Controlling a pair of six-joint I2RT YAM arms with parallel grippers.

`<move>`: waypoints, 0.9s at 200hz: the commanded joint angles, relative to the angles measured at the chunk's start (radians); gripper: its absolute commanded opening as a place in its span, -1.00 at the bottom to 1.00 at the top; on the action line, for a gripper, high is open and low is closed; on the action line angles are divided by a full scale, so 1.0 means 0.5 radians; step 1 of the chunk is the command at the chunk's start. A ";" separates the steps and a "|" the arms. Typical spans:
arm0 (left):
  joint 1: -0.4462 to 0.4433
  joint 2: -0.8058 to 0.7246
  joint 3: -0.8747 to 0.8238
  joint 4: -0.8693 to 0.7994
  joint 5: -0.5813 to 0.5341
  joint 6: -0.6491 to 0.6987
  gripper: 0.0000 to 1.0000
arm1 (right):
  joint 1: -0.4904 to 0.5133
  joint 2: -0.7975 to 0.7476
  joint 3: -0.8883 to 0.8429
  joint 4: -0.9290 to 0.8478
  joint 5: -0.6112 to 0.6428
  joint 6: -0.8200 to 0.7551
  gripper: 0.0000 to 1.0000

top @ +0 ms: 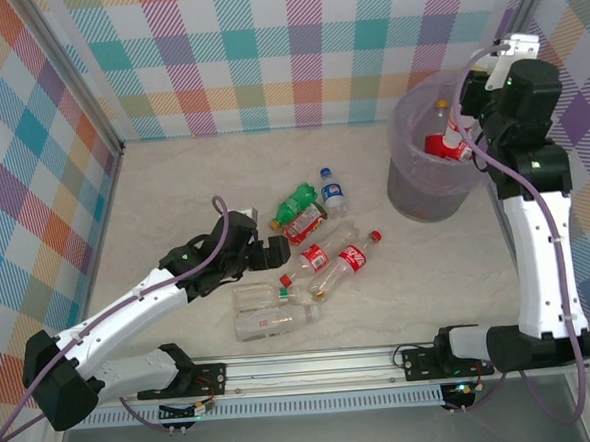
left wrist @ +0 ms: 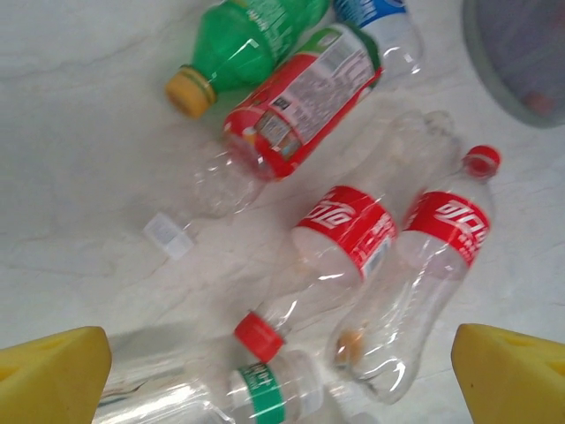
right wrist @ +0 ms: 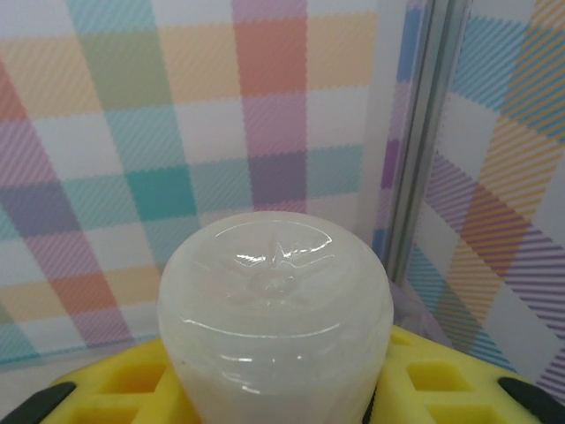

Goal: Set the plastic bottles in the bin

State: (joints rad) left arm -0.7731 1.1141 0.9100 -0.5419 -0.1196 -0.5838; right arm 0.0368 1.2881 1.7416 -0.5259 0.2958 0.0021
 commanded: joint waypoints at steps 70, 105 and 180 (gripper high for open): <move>0.029 0.139 0.125 -0.149 -0.012 -0.007 0.89 | -0.141 0.155 -0.348 0.241 -0.347 0.000 -0.10; 0.027 0.144 -0.024 -0.018 -0.051 -0.084 0.89 | -0.172 0.246 -0.357 0.249 -0.401 0.054 0.04; 0.031 0.228 0.196 -0.430 -0.202 0.210 0.95 | -0.188 0.329 -0.214 -0.026 -0.512 0.232 0.66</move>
State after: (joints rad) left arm -0.7647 1.1893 0.9314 -0.6575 -0.1654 -0.5503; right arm -0.0525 1.4967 1.6222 -0.5083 0.0673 0.0696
